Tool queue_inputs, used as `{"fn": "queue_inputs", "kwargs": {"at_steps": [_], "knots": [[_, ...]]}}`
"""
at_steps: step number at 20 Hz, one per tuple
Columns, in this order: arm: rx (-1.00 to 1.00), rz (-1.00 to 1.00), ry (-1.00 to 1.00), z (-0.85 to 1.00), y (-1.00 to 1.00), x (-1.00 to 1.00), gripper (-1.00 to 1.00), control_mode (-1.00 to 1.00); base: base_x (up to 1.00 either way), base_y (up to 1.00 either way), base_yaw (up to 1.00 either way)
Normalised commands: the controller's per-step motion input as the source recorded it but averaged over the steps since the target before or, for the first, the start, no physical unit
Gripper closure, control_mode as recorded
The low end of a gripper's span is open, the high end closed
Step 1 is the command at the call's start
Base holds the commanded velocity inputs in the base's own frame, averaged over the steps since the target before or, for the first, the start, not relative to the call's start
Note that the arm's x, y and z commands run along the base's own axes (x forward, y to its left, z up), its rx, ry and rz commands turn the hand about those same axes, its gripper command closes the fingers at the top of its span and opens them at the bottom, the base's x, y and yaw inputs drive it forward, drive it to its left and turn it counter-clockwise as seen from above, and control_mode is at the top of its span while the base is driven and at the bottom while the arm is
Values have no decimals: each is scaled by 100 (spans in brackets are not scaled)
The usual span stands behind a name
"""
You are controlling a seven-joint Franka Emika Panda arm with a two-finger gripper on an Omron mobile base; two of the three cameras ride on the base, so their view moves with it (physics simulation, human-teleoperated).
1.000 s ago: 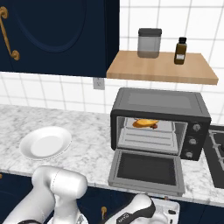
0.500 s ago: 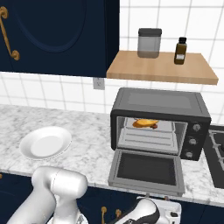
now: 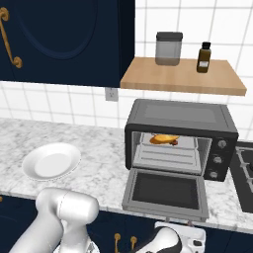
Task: Pick up the kebab skewer and baguette bread, and place them inside the toaster oven. Close the toaster oven door and start by setting the timer.
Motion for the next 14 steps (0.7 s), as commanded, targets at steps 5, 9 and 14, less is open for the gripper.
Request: {"fn": "queue_inputs", "kwargs": {"at_steps": [5,9,14], "knots": [[0,0,0,26,0,10,-100,-100,0,0,0],[0,0,0,25,0,21,-100,-100,0,0,0],[0,0,-1,39,7,19,-100,-100,0,0,0]]}}
